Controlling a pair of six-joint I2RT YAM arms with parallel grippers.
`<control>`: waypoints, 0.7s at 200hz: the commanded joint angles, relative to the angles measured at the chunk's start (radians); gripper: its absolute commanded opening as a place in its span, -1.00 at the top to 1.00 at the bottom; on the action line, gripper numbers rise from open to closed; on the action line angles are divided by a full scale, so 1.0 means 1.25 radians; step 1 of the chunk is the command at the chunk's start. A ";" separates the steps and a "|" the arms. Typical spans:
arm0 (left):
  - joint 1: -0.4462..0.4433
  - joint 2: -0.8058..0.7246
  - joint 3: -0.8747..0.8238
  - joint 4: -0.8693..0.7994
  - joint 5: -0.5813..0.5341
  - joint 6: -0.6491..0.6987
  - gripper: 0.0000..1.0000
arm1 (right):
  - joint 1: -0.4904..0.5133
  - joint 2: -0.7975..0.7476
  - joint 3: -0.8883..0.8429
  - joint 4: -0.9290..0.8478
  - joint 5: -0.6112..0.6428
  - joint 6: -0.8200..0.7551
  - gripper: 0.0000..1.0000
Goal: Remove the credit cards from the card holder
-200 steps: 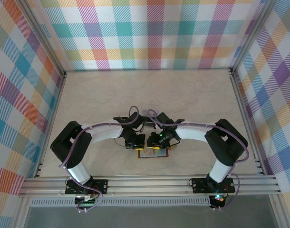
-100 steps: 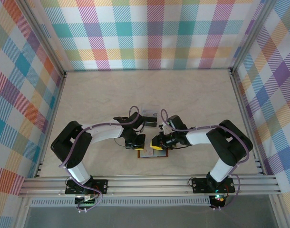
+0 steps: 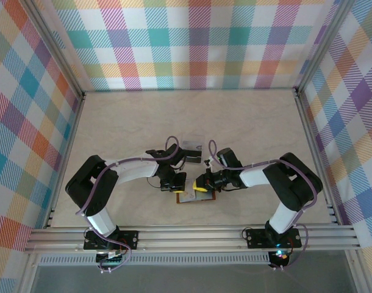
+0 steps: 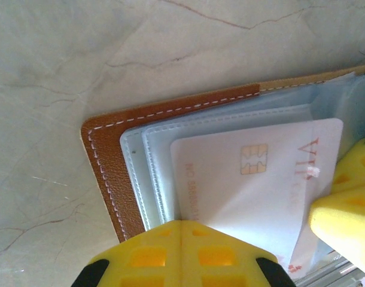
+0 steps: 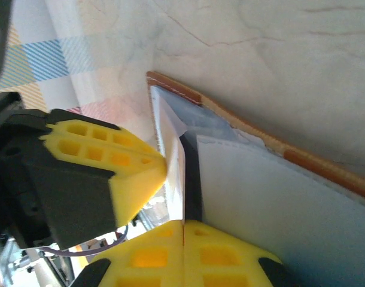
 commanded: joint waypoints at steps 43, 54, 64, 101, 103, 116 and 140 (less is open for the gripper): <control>-0.013 0.039 -0.032 -0.084 -0.068 0.014 0.96 | -0.016 -0.070 0.083 -0.386 0.135 -0.189 0.95; -0.013 0.038 -0.032 -0.083 -0.067 0.012 0.96 | -0.016 -0.081 0.100 -0.434 0.158 -0.201 0.97; -0.014 0.037 -0.032 -0.083 -0.066 0.011 0.96 | -0.015 -0.095 0.113 -0.470 0.174 -0.207 0.98; -0.014 0.032 -0.021 -0.089 -0.064 0.011 0.96 | -0.015 -0.137 0.172 -0.616 0.247 -0.232 0.99; -0.014 0.032 -0.020 -0.089 -0.064 0.011 0.96 | -0.015 -0.139 0.175 -0.621 0.248 -0.234 0.99; -0.014 0.025 -0.016 -0.090 -0.065 0.011 0.95 | -0.015 -0.152 0.191 -0.646 0.250 -0.241 0.99; -0.014 0.008 -0.003 -0.097 -0.062 0.012 0.94 | -0.016 -0.174 0.214 -0.669 0.241 -0.250 1.00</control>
